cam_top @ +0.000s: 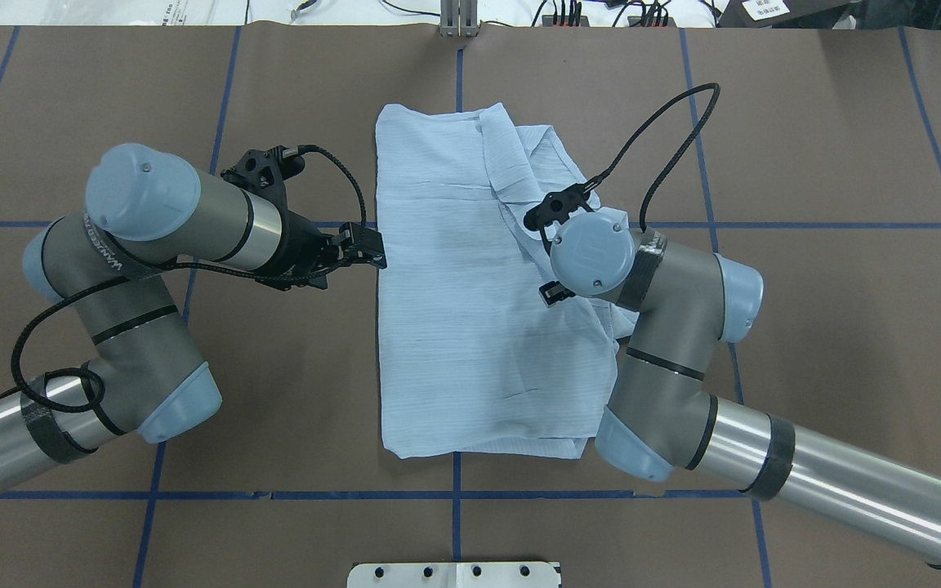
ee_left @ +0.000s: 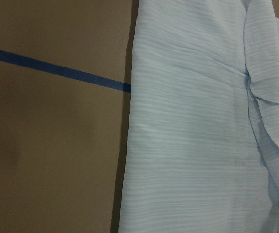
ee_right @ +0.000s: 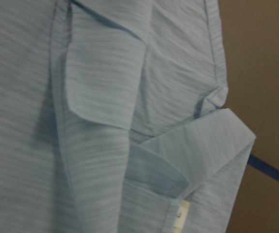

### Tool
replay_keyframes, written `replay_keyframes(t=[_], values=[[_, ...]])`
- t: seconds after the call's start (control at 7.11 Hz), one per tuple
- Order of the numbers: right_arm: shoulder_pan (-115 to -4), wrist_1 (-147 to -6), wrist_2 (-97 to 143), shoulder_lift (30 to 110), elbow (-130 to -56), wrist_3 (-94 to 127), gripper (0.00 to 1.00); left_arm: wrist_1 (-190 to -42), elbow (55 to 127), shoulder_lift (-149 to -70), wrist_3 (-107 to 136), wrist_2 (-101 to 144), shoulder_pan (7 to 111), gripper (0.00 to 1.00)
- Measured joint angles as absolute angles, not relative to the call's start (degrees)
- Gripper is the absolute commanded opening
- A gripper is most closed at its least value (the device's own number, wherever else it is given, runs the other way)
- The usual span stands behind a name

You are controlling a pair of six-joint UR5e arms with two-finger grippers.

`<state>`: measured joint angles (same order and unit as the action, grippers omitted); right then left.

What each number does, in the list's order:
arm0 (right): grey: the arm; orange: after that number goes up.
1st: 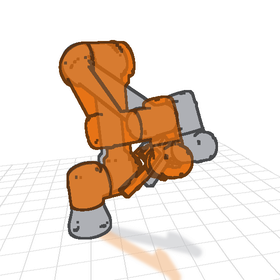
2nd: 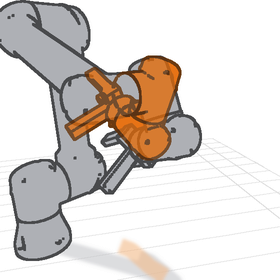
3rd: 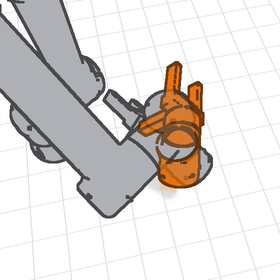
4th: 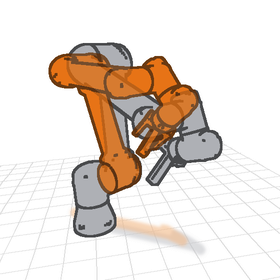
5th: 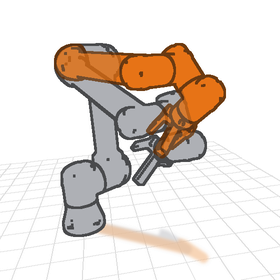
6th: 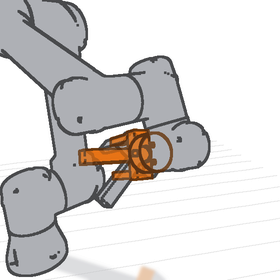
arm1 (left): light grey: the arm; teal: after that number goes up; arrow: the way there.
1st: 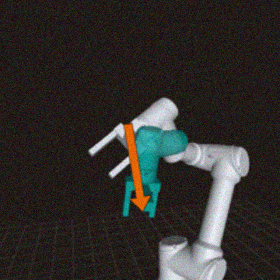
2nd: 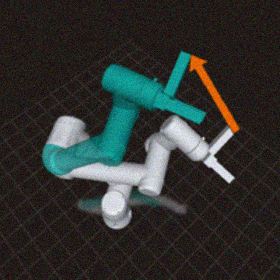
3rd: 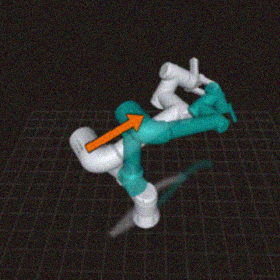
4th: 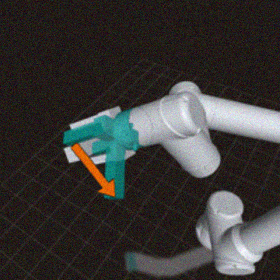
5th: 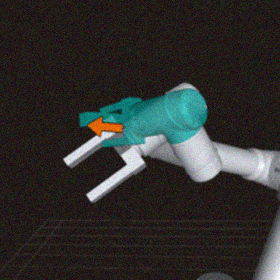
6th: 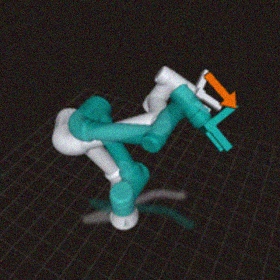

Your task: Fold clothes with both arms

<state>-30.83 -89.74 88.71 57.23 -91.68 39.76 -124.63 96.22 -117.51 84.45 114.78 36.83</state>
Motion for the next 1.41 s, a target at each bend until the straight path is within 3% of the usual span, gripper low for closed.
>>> replay_keyframes(t=[0.42,0.84,1.41], values=[[-40.82,-89.68,93.43,61.35,-91.81,32.75,1.00,-124.53,96.46,-118.24,84.71,114.81,36.83,1.00],[-44.57,-89.59,100.57,58.95,-93.62,31.07,1.00,-124.34,96.64,-118.47,84.81,114.93,36.87,1.00],[-44.17,-89.69,111.92,68.06,-107.61,37.14,1.00,-121.04,99.03,-118.05,90.32,114.25,34.29,1.00]])
